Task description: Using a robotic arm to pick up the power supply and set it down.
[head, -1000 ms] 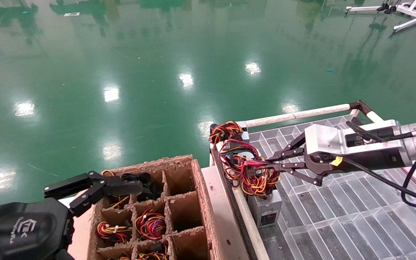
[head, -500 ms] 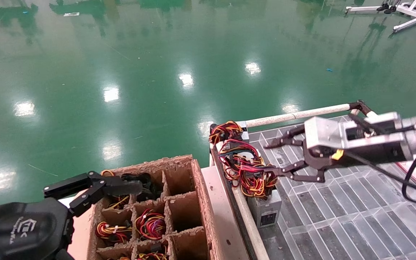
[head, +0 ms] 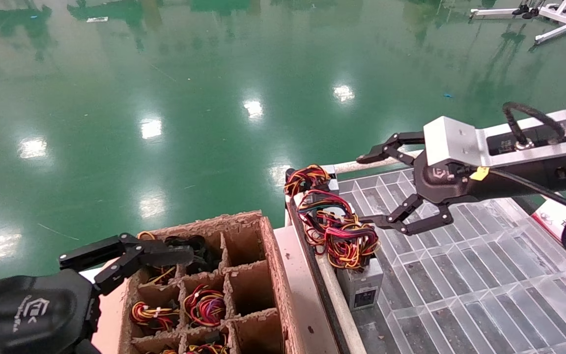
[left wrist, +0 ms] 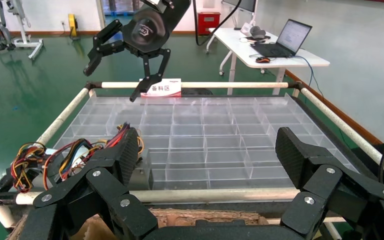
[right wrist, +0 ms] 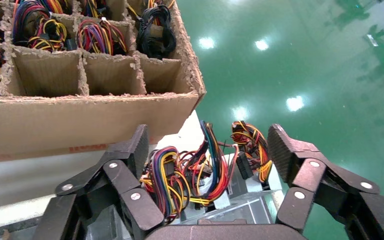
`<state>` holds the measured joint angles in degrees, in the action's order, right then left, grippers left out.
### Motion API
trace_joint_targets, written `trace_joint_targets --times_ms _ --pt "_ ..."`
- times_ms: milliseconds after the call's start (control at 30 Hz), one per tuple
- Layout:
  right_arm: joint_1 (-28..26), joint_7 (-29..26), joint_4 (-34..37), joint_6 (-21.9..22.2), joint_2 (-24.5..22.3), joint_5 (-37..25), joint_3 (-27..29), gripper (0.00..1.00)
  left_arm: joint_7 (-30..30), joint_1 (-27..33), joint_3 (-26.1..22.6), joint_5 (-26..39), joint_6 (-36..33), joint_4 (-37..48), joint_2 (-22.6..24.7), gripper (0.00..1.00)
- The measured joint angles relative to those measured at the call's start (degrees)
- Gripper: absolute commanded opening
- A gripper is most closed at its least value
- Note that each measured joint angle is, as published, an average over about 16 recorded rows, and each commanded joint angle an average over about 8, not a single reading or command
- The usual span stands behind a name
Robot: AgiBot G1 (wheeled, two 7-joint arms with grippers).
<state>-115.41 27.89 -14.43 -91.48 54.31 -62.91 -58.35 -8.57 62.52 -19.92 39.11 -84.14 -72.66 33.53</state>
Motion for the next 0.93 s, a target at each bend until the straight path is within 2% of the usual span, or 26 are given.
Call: trace_joint_targets --times_ms 233,700,933 --pt "4.63 -3.94 -6.40 0.32 -2.09 2.39 3.56 1.00 0.01 0.00 0.00 0.00 0.01 0.02 0.00 1.00" --pt "17.50 -13.01 -20.19 1.75 -6.59 7.27 13.69 1.00 0.01 0.01 -0.02 -0.01 0.01 0.02 0.00 1.00" --pt "20.73 -15.29 -23.65 2.11 -7.72 8.49 16.24 1.00 0.02 0.01 -0.02 -0.01 0.01 0.02 0.00 1.00"
